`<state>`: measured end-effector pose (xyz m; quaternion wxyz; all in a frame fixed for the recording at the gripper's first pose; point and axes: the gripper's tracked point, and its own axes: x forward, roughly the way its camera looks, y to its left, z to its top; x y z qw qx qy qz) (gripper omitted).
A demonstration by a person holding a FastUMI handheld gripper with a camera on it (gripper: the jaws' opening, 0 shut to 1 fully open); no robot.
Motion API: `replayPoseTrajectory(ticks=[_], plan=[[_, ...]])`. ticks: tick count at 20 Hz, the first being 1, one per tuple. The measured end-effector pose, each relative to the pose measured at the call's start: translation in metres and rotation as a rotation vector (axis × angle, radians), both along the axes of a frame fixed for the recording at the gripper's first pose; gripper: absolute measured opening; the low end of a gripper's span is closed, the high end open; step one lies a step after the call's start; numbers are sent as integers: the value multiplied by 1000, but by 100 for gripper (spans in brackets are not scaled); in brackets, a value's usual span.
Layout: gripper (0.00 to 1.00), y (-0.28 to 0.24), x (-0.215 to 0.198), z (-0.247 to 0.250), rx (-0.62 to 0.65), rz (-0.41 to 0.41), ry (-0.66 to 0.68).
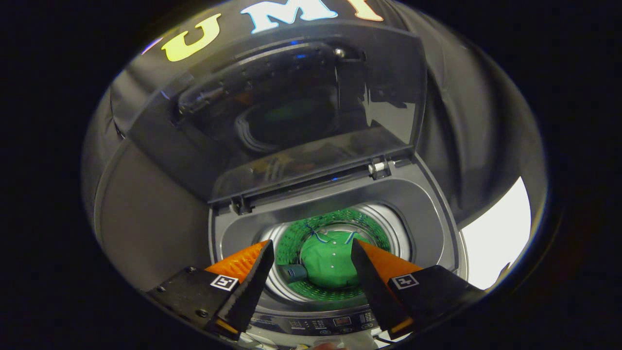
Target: Put the clothes into the washing machine and then close the washing machine lid.
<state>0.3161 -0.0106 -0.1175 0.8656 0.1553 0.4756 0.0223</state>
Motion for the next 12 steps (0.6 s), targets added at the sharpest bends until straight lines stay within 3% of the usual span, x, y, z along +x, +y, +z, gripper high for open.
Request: replayPoseTrajectory(ticks=[7, 12], plan=[[98, -27, 24, 121, 7, -39, -238], [98, -38, 37, 211, -41, -5, -399]])
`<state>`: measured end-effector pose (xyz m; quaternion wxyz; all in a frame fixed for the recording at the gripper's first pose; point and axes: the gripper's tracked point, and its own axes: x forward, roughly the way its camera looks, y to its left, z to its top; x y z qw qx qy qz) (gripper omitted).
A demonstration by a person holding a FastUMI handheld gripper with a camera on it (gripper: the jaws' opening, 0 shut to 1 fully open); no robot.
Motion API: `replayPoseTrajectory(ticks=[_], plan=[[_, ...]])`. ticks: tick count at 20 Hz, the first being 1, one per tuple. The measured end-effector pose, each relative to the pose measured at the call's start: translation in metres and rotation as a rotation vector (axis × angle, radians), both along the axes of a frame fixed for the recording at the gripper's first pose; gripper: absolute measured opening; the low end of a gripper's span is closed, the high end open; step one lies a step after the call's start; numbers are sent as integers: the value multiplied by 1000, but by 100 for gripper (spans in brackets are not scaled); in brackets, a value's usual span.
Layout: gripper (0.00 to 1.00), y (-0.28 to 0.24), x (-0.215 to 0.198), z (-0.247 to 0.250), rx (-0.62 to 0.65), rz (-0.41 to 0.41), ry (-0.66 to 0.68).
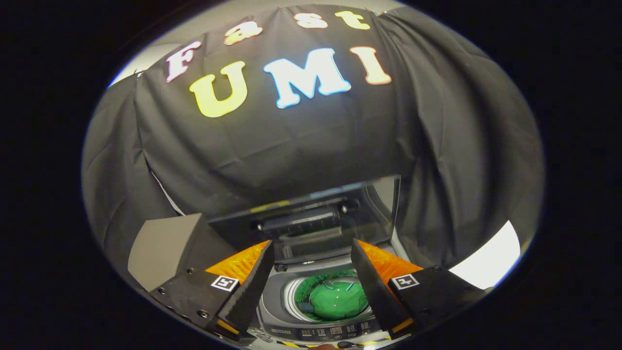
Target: Put the clothes into the washing machine and then close the washing machine lid.
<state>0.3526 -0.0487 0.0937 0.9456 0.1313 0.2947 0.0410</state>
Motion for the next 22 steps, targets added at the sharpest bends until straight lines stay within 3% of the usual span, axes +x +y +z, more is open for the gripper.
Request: replayPoseTrajectory(ticks=[5, 10, 14, 22], plan=[[98, 10, 17, 69, -36, 43, -121], [98, 33, 47, 104, -16, 104, -197], [98, 46, 76, 100, 20, 103, -184], [98, 67, 126, 42, 2, 106, -61]])
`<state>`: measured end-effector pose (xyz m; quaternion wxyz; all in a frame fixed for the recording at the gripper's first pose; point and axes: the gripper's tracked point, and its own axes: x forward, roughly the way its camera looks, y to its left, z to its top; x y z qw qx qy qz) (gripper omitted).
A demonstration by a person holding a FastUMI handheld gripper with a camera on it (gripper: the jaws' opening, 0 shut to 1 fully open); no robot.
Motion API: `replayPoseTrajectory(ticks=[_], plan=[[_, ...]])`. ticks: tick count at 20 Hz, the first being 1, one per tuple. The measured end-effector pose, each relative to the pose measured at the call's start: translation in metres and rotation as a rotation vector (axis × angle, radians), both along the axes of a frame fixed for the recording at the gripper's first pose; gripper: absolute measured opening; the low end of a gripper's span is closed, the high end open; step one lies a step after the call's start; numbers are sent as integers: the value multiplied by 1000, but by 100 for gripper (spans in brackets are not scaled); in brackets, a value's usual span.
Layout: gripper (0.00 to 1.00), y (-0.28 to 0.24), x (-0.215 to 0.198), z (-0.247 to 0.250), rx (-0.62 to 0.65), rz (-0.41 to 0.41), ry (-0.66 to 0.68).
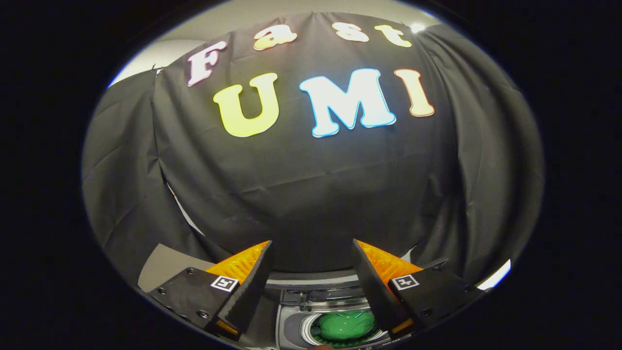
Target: Put the clothes into the washing machine and then close the washing machine lid.
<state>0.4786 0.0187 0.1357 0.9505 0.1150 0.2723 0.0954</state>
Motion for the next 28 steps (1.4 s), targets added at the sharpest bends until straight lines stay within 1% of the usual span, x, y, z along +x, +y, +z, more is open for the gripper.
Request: replayPoseTrajectory(ticks=[3, 7, 13, 22, 25, 28], plan=[[98, 2, 10, -18, 5, -5, 35], [99, 2, 22, -41, -30, -3, 67], [98, 1, 29, -71, -48, 0, 122], [98, 0, 18, -104, -81, 16, 191], [99, 1, 17, -106, -121, 29, 181], [99, 0, 15, -106, -187, 49, 166]])
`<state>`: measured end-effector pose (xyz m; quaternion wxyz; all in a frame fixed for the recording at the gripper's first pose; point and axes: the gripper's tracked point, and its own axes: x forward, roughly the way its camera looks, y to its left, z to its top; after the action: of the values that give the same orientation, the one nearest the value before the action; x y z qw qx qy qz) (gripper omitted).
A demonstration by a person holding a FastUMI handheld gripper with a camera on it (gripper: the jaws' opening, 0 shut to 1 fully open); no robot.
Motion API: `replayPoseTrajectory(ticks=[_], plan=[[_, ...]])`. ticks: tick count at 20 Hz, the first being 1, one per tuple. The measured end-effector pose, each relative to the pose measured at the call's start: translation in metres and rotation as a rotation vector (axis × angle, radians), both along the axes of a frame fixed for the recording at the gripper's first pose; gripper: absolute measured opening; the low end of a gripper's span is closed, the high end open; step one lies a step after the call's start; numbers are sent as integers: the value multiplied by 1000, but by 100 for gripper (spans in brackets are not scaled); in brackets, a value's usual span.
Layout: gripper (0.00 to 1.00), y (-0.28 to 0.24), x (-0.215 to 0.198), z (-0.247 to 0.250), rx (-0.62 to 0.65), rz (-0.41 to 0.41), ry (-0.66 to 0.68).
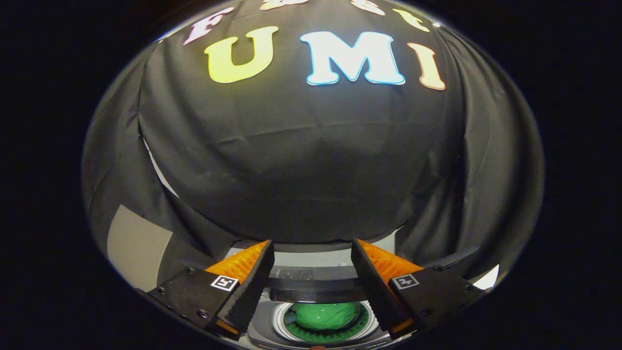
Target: Put the clothes into the washing machine and then close the washing machine lid.
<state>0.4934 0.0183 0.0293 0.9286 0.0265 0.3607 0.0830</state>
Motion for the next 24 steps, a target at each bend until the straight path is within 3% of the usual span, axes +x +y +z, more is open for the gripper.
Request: replayPoseTrajectory(ticks=[10, 24], plan=[[99, -2, -34, 3, 2, -4, -62], [99, -7, -86, 7, 27, -13, -262]])
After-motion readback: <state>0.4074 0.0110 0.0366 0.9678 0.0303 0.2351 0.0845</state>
